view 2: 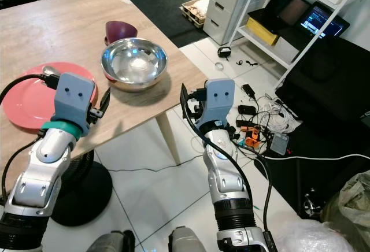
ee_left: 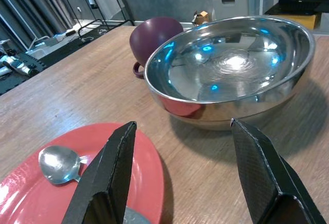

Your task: Setting the table

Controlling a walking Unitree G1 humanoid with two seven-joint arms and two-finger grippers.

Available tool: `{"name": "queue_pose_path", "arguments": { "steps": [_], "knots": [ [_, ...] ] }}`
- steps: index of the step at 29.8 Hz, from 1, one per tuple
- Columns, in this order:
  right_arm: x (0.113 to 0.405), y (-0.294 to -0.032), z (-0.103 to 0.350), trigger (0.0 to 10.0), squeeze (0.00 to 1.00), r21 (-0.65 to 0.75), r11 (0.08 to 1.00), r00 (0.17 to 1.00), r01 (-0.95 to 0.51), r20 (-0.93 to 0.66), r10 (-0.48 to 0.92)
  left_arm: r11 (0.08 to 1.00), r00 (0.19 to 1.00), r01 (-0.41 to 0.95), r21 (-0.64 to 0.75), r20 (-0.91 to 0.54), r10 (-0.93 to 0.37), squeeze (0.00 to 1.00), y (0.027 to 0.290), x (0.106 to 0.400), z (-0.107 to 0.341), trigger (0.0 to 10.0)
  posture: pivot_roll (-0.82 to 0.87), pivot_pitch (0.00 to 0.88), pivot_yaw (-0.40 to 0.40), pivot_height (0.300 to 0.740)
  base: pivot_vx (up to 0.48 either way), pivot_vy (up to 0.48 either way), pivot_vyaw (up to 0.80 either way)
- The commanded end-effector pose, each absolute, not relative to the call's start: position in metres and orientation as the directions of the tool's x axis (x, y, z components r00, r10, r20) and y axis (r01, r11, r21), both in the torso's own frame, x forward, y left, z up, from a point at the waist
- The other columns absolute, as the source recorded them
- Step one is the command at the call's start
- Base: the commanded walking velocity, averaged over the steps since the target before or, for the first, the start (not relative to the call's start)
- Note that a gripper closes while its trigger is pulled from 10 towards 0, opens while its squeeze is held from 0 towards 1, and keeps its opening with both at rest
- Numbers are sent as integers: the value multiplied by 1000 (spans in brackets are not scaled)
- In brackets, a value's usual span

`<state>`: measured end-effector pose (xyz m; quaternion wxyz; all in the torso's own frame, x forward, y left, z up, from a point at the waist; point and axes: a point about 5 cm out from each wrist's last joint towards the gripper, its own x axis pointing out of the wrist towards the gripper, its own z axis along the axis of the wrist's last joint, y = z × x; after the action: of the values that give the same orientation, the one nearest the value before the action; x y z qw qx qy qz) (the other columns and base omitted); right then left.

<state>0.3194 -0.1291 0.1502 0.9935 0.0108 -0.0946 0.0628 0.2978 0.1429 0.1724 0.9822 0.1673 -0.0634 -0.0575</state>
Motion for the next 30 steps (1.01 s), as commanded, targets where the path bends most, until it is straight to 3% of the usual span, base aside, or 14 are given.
{"name": "queue_pose_path", "arguments": {
  "steps": [1, 11, 24, 30],
  "knots": [
    [318, -132, 148, 10000, 0, 5, 993, 977, -115, 180, 112, 931, 987, 105, 349, 80, -141, 0, 140, 298, 168, 10000, -66, 10, 22, 740, 0, 0, 0],
    [317, -132, 142, 10000, 0, -12, 993, 979, -122, 162, 122, 929, 988, 99, 357, 77, -135, 0, 142, 295, 163, 10000, -64, 5, 19, 740, 0, 0, 0],
    [298, -155, 101, 10000, 0, -130, 989, 996, -66, 45, 72, 896, 979, 180, 406, 12, -203, 0, 141, 276, 137, 10000, -81, 0, 33, 740, 0, 0, 0],
    [292, -154, 97, 10000, 0, -140, 987, 996, -78, 37, 84, 879, 980, 185, 439, -15, -199, 0, 142, 273, 131, 10000, -93, 0, 47, 740, 0, 262, 0]
  ]
}}
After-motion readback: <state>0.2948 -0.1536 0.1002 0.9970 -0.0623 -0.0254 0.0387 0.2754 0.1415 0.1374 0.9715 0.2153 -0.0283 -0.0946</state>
